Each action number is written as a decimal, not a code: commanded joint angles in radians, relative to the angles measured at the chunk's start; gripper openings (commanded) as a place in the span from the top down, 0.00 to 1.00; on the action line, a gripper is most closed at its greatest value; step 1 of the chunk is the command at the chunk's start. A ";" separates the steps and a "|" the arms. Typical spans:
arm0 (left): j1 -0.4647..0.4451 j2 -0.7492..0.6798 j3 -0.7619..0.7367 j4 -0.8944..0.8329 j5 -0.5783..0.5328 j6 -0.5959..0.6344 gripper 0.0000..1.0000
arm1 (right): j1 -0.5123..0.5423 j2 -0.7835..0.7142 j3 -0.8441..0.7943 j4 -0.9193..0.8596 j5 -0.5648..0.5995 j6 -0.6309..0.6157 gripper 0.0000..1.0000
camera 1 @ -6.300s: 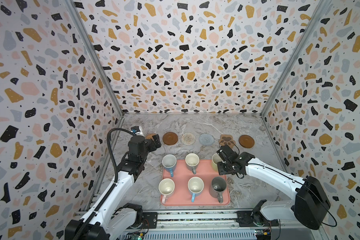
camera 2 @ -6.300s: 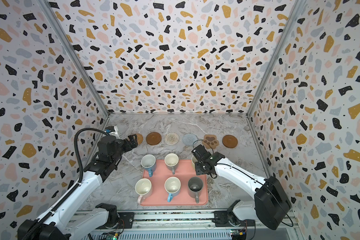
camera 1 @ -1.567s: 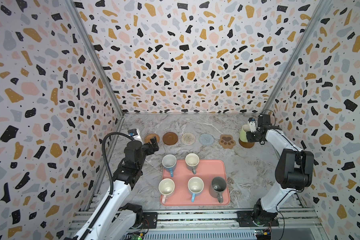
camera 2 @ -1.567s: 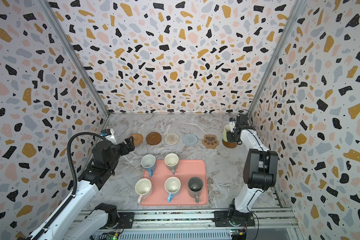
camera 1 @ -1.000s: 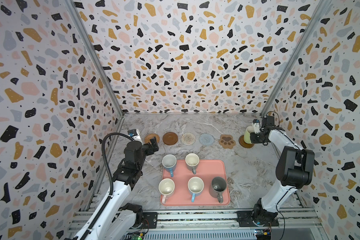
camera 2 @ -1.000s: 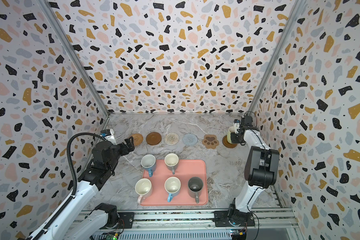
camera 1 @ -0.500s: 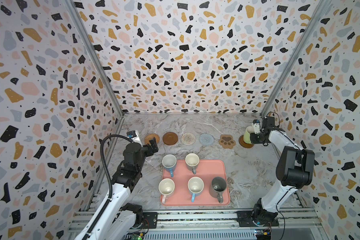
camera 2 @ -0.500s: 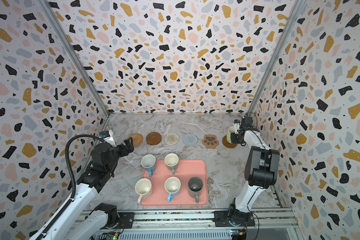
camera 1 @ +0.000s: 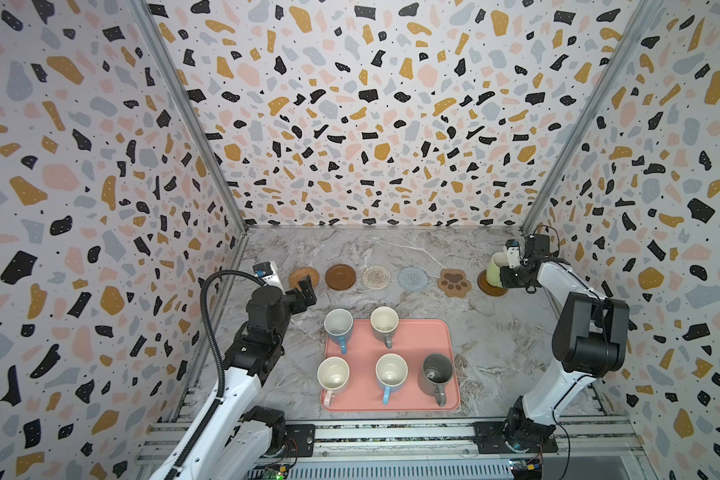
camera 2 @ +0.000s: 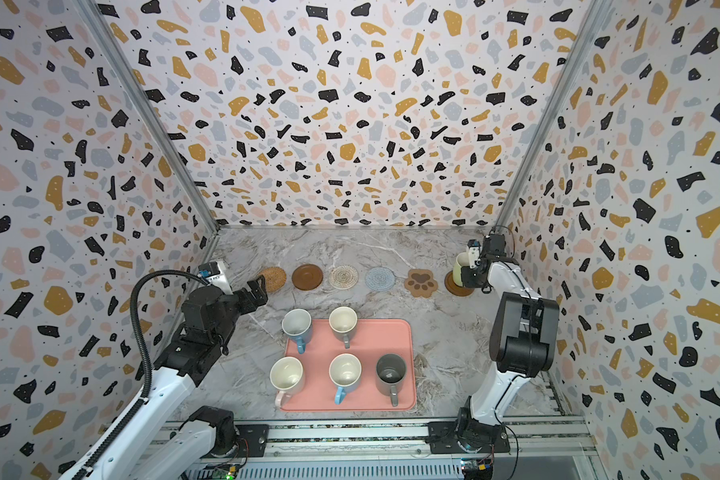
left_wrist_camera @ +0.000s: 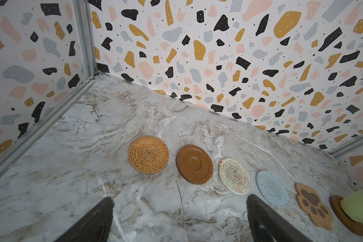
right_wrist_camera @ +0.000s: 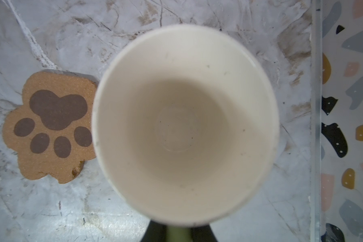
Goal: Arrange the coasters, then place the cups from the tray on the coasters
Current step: 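Lower the mug onto the round wooden coaster and open the right gripper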
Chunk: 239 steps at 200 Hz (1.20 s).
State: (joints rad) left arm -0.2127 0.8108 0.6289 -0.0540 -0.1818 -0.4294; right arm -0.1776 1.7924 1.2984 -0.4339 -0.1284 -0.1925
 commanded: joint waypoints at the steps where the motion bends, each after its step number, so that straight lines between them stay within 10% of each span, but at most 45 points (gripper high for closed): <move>1: -0.004 -0.019 -0.016 0.006 -0.010 0.000 0.01 | 0.000 -0.050 -0.017 -0.006 -0.011 0.002 0.97; 239: -0.004 -0.040 -0.018 -0.004 0.005 0.006 0.00 | 0.024 -0.087 -0.067 -0.017 0.002 0.016 0.85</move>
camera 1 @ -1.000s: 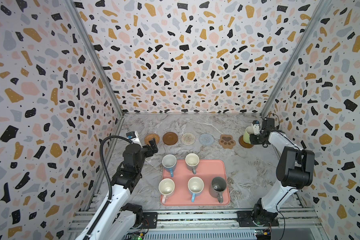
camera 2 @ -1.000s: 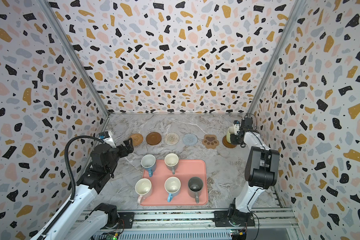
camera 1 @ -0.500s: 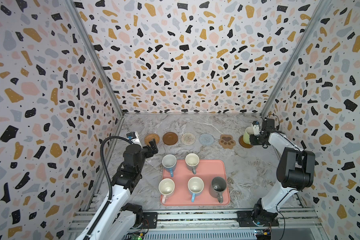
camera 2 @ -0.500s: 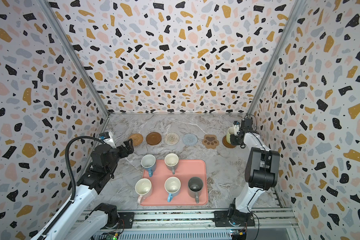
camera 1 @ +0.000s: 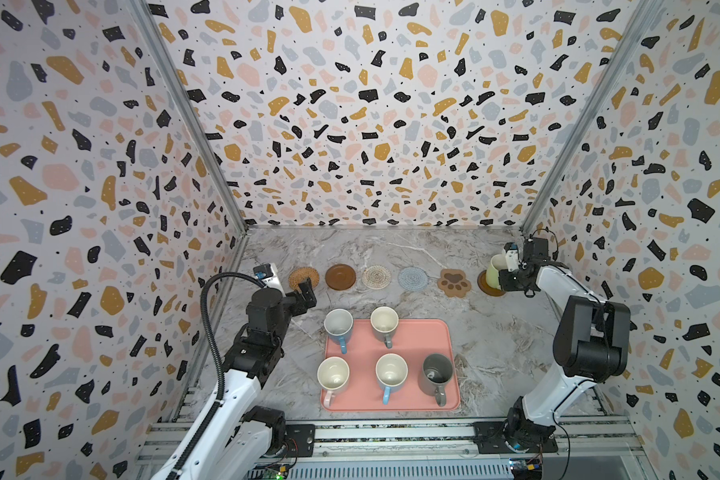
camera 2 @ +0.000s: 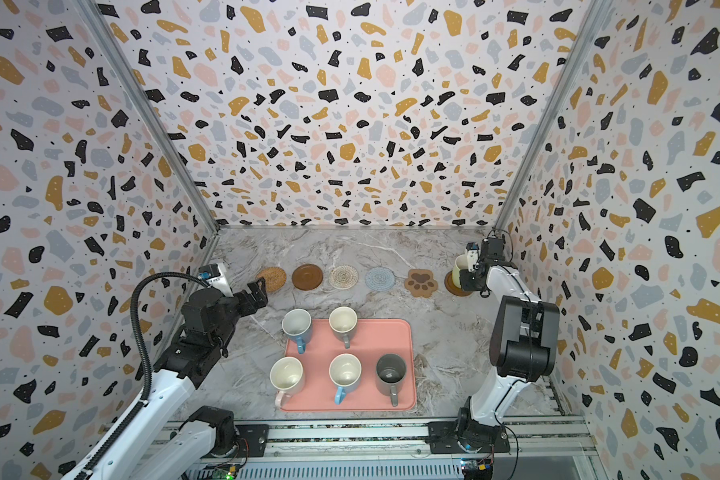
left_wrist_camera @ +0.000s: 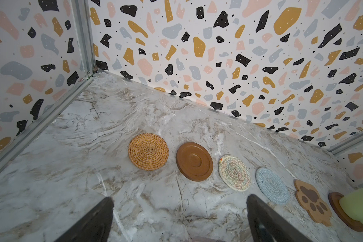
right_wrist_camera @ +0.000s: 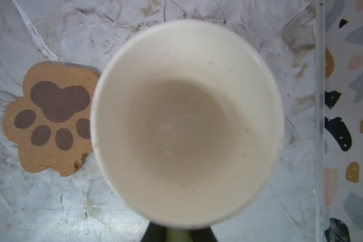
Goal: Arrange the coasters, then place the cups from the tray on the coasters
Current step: 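Lower the mug onto the round wooden coaster and open the right gripper, then lift the open right gripper and move it back over the tray mugs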
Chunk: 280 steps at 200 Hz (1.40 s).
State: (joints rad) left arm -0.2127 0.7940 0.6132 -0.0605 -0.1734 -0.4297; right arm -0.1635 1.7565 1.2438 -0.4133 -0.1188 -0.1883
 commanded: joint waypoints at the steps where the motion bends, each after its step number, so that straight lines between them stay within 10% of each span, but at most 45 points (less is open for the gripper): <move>1: -0.004 -0.024 -0.002 0.002 -0.004 0.006 0.00 | 0.010 -0.051 -0.012 -0.038 -0.007 0.012 0.84; 280: -0.004 -0.036 -0.001 -0.002 -0.021 0.000 0.01 | 0.024 -0.261 0.077 -0.200 0.084 0.130 0.43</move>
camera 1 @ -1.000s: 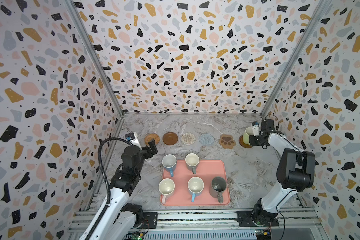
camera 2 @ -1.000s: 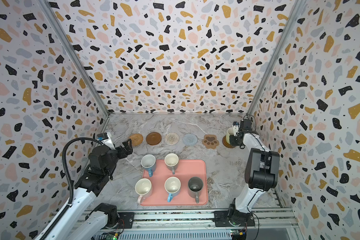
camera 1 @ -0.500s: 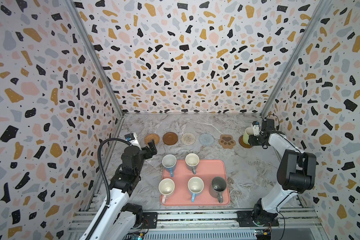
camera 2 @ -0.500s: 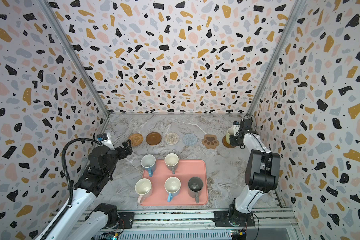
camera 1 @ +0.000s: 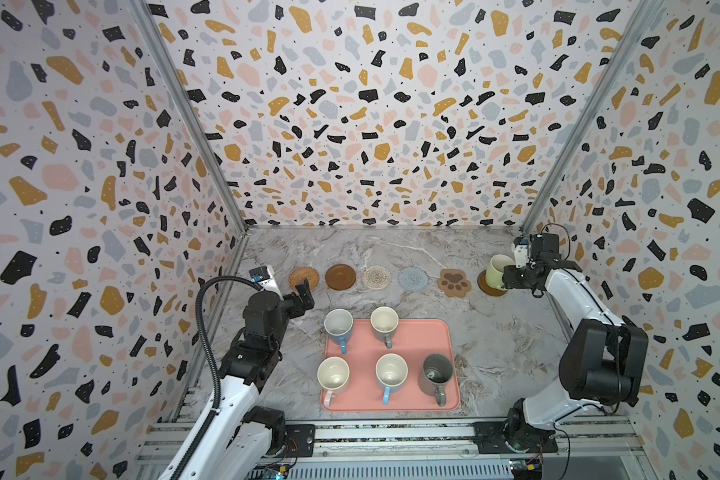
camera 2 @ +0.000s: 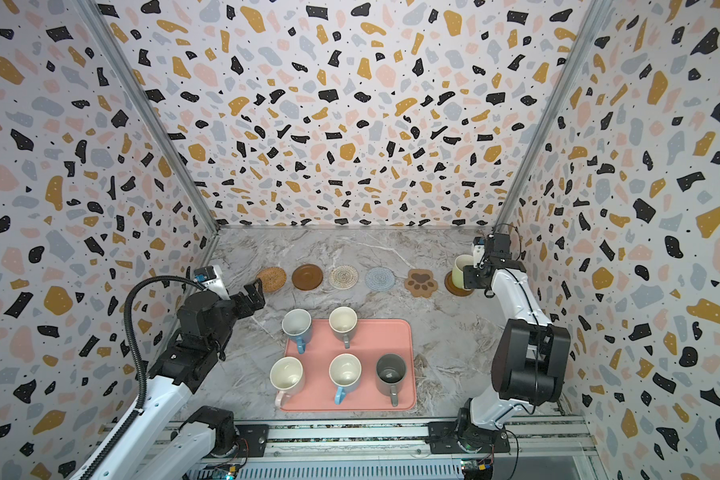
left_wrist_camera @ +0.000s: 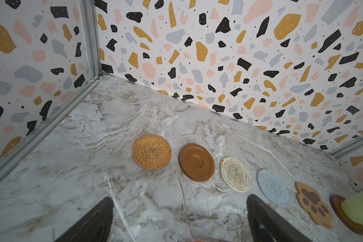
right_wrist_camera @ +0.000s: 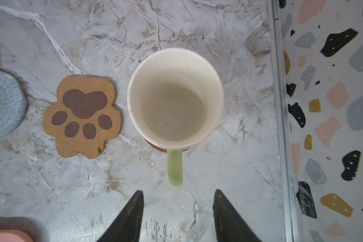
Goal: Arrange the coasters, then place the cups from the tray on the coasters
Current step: 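Lift the open right gripper and move it back over the tray mugs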
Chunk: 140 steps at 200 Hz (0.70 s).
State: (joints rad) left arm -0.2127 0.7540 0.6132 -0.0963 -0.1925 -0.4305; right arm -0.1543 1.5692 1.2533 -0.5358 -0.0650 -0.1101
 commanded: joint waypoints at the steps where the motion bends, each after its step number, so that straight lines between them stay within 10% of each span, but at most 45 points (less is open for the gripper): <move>1: -0.004 0.005 -0.001 0.033 -0.002 0.001 0.01 | 0.017 -0.076 0.070 -0.080 0.032 0.054 0.43; 140: -0.004 0.019 0.000 0.037 0.001 -0.002 0.00 | 0.571 -0.140 0.202 -0.207 0.131 0.391 0.40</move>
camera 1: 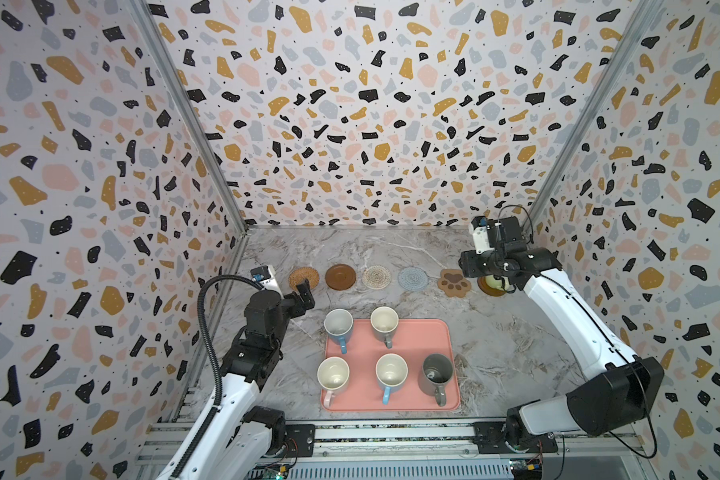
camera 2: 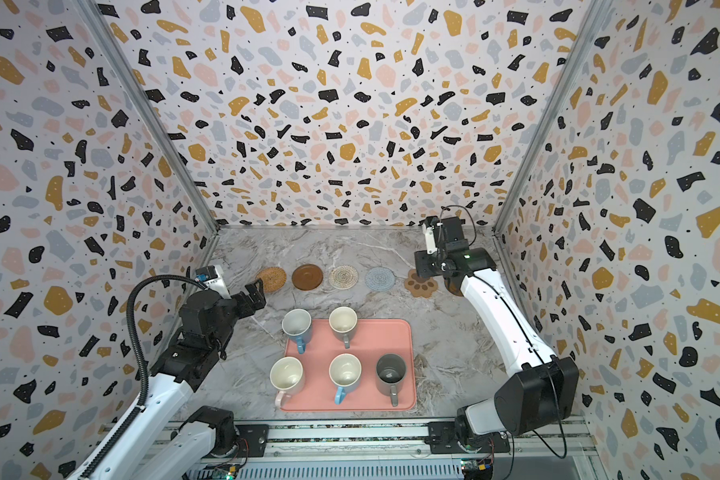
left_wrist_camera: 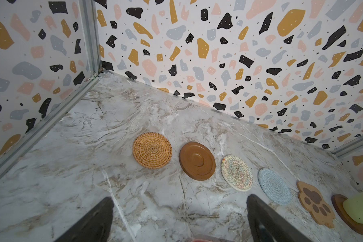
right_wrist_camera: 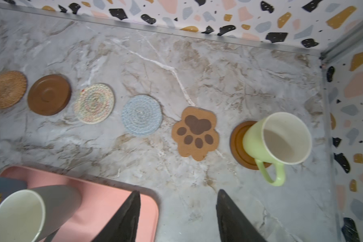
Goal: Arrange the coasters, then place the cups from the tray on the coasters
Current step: 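Lift the open right gripper and move it back over the tray mugs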
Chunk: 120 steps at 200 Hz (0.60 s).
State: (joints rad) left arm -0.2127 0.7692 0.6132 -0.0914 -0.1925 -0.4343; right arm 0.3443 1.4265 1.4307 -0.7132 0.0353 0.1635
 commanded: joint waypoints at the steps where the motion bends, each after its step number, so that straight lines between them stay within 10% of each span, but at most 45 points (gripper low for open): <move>1: -0.004 0.003 0.000 0.032 0.001 0.002 0.00 | 0.077 0.003 0.024 -0.030 0.032 0.121 0.40; 120: -0.004 0.022 0.011 0.036 0.004 -0.024 0.00 | 0.453 0.155 0.079 -0.097 0.096 0.371 0.34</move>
State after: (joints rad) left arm -0.2127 0.7925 0.6132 -0.0891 -0.1921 -0.4503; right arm 0.7574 1.5654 1.4754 -0.7452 0.0944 0.4664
